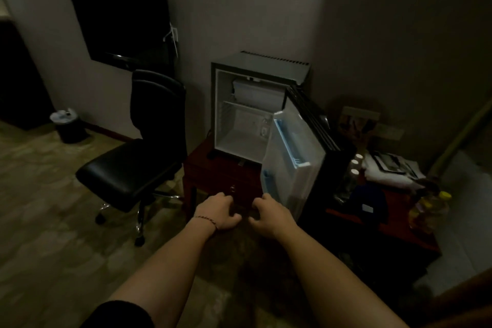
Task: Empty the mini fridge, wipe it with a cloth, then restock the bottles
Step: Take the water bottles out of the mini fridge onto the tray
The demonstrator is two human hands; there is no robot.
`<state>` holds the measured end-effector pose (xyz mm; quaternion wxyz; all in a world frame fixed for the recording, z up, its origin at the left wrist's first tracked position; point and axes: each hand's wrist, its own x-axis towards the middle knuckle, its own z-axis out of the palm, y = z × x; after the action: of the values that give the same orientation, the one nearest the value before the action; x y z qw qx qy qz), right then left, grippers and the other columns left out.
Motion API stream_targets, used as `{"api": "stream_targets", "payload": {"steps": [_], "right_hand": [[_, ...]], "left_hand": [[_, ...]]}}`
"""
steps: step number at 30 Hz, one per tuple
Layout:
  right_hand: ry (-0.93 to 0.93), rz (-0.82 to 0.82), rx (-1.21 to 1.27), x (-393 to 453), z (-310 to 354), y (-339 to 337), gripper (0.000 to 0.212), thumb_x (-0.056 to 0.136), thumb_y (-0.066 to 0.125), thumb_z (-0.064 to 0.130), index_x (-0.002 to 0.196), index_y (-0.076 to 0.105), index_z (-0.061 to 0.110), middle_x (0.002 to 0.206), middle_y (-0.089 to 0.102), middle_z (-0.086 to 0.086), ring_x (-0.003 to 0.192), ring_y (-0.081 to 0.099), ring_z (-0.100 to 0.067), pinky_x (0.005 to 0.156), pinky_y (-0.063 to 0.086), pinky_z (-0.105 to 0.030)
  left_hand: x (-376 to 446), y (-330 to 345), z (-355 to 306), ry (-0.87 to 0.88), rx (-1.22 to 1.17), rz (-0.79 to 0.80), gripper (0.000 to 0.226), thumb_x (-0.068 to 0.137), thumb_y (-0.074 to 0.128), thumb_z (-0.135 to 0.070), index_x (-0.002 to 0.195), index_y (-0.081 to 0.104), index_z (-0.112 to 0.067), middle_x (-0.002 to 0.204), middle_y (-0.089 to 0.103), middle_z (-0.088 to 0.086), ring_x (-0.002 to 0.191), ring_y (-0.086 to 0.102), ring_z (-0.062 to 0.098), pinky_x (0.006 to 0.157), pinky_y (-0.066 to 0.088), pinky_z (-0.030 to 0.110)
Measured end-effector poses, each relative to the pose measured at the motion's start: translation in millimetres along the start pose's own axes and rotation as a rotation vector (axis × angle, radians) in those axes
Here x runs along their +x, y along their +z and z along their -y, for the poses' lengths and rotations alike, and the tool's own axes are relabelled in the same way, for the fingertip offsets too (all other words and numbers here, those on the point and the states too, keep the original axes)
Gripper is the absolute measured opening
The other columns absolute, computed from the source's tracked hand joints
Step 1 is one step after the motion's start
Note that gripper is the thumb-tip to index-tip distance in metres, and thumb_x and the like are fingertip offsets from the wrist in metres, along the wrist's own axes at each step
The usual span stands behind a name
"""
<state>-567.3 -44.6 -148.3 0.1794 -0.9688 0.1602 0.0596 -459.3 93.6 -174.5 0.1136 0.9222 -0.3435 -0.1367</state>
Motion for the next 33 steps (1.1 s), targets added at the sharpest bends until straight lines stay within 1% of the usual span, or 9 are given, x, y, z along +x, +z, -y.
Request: {"api": "stream_targets", "payload": {"steps": [5, 10, 14, 17, 20, 25, 29, 31, 33], "right_hand": [[0.099, -0.046, 0.010, 87, 34, -7, 0.027, 0.090, 0.064, 0.041, 0.112, 0.054, 0.030, 0.114, 0.045, 0.006, 0.092, 0.053, -0.010, 0.084, 0.054, -0.033], [0.199, -0.068, 0.019, 164, 41, -15, 0.032, 0.090, 0.064, 0.042, 0.116, 0.054, 0.027, 0.116, 0.045, 0.003, 0.093, 0.055, -0.014, 0.082, 0.055, -0.036], [0.274, -0.093, 0.010, 234, 26, -26, 0.038, 0.091, 0.063, 0.041, 0.122, 0.052, 0.022, 0.125, 0.043, -0.002, 0.104, 0.056, -0.022, 0.087, 0.054, -0.041], [0.296, -0.123, 0.027, 290, 11, -34, 0.042, 0.092, 0.061, 0.040, 0.125, 0.049, 0.017, 0.129, 0.040, -0.007, 0.110, 0.057, -0.029, 0.091, 0.051, -0.044], [0.348, -0.141, 0.064, 334, -5, -47, 0.045, 0.092, 0.061, 0.037, 0.130, 0.047, 0.017, 0.132, 0.038, -0.007, 0.112, 0.057, -0.029, 0.094, 0.050, -0.043], [0.480, -0.127, 0.100, 386, -39, -62, 0.046, 0.095, 0.061, 0.034, 0.135, 0.046, 0.017, 0.138, 0.034, -0.007, 0.116, 0.055, -0.028, 0.095, 0.050, -0.040], [0.562, -0.076, 0.064, 418, -57, -68, 0.041, 0.095, 0.058, 0.037, 0.129, 0.052, 0.015, 0.133, 0.048, -0.012, 0.117, 0.057, -0.032, 0.095, 0.051, -0.041], [0.646, -0.041, 0.059, 434, -67, -73, 0.043, 0.095, 0.059, 0.038, 0.128, 0.057, 0.012, 0.129, 0.058, -0.013, 0.117, 0.060, -0.031, 0.092, 0.051, -0.038], [0.723, 0.011, 0.055, 449, -78, -74, 0.052, 0.095, 0.057, 0.042, 0.138, 0.052, 0.012, 0.137, 0.056, -0.014, 0.121, 0.058, -0.031, 0.093, 0.049, -0.037]], "left_hand": [[71, -40, 68, 0.020, 0.014, 0.000, 0.044, 0.081, 0.058, -0.057, 0.111, 0.057, -0.025, 0.112, 0.052, -0.002, 0.098, 0.055, 0.016, 0.086, 0.053, 0.039], [156, -64, 99, 0.045, 0.025, 0.005, 0.052, 0.079, 0.057, -0.060, 0.117, 0.055, -0.025, 0.118, 0.051, -0.001, 0.105, 0.054, 0.018, 0.087, 0.053, 0.039], [231, -74, 100, 0.119, 0.032, 0.032, 0.050, 0.081, 0.058, -0.058, 0.117, 0.054, -0.024, 0.119, 0.050, 0.000, 0.107, 0.053, 0.019, 0.085, 0.052, 0.038], [289, -81, 97, 0.169, 0.051, 0.029, 0.054, 0.081, 0.057, -0.059, 0.119, 0.053, -0.021, 0.123, 0.049, 0.002, 0.112, 0.052, 0.022, 0.089, 0.051, 0.040], [343, -91, 91, 0.195, 0.094, 0.089, 0.060, 0.081, 0.057, -0.060, 0.126, 0.050, -0.020, 0.127, 0.047, 0.004, 0.116, 0.050, 0.023, 0.092, 0.051, 0.042], [424, -93, 71, 0.232, 0.087, 0.119, 0.063, 0.082, 0.059, -0.060, 0.130, 0.049, -0.020, 0.129, 0.046, 0.004, 0.117, 0.050, 0.023, 0.094, 0.050, 0.040], [473, -89, 58, 0.251, 0.110, 0.204, 0.066, 0.084, 0.058, -0.058, 0.138, 0.045, -0.022, 0.131, 0.051, 0.006, 0.116, 0.054, 0.024, 0.095, 0.049, 0.038], [499, -87, 54, 0.300, 0.066, 0.236, 0.069, 0.085, 0.060, -0.056, 0.142, 0.038, -0.025, 0.141, 0.046, 0.007, 0.123, 0.050, 0.027, 0.100, 0.045, 0.039], [520, -85, 53, 0.367, 0.028, 0.239, 0.073, 0.084, 0.061, -0.055, 0.145, 0.034, -0.026, 0.149, 0.036, 0.007, 0.131, 0.042, 0.030, 0.105, 0.041, 0.041]]}}
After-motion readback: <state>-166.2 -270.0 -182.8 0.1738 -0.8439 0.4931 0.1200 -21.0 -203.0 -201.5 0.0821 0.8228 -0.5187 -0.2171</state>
